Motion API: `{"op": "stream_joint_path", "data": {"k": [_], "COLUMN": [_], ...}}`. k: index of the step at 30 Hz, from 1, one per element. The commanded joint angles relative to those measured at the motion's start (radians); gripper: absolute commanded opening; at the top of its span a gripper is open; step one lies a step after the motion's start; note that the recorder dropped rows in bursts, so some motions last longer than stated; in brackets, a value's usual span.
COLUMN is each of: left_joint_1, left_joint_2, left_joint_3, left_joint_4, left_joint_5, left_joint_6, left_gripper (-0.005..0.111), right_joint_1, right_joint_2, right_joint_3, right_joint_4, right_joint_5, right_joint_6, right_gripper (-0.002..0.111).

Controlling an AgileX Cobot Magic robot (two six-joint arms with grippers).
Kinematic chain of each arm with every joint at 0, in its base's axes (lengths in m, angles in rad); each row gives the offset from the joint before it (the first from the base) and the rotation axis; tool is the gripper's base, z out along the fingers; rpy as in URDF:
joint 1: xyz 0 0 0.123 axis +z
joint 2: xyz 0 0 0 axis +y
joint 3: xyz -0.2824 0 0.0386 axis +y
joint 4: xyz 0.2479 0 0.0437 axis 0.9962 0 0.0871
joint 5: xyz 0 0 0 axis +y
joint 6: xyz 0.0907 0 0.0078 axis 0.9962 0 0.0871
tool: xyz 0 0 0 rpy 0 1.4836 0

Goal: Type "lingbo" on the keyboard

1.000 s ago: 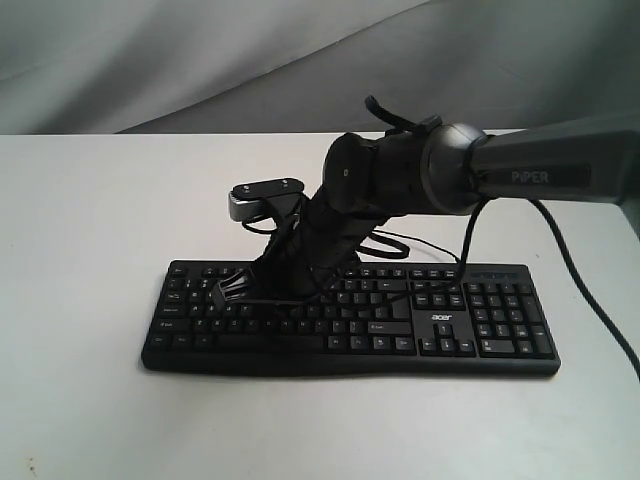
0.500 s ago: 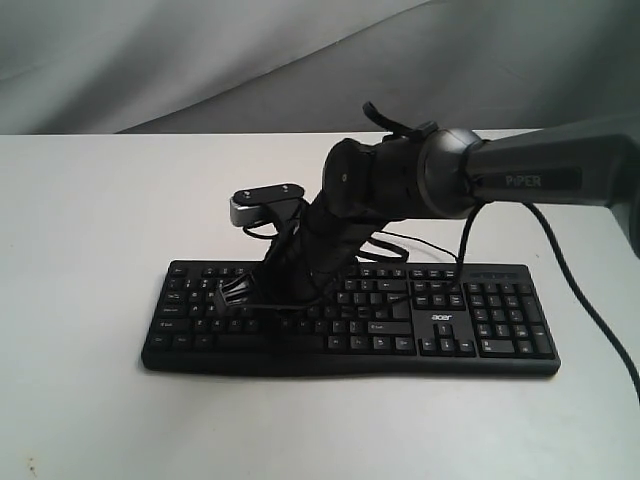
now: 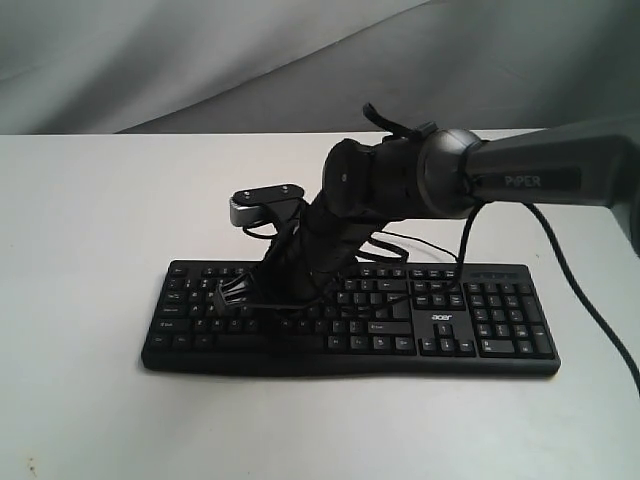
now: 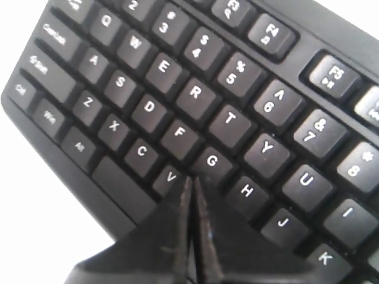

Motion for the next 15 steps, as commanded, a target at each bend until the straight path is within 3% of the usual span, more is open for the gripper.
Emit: {"op": "stream_joint_path", "data": {"k": [1,15], "left_joint_1": [0.002,0.002], "left_joint_2": [-0.003,-0.003], "left_joint_3": [0.004,0.004], "left_joint_4": [-0.008,-0.008], "left_joint_5": [-0.005,-0.005], "left_joint_6": [-0.004,-0.004], "left_gripper": [0.001,0.001], "right_joint_1": [0.002,-0.112], "right_joint_2": [-0.075,-0.127], "right_joint_3": [0.001,0.071], "right_joint_4": [-0.06,-0.123], "right_joint_5": [-0.004,-0.011], "right_joint_6": [0.013,0.106], "right_gripper": [0.0,0.0]}}
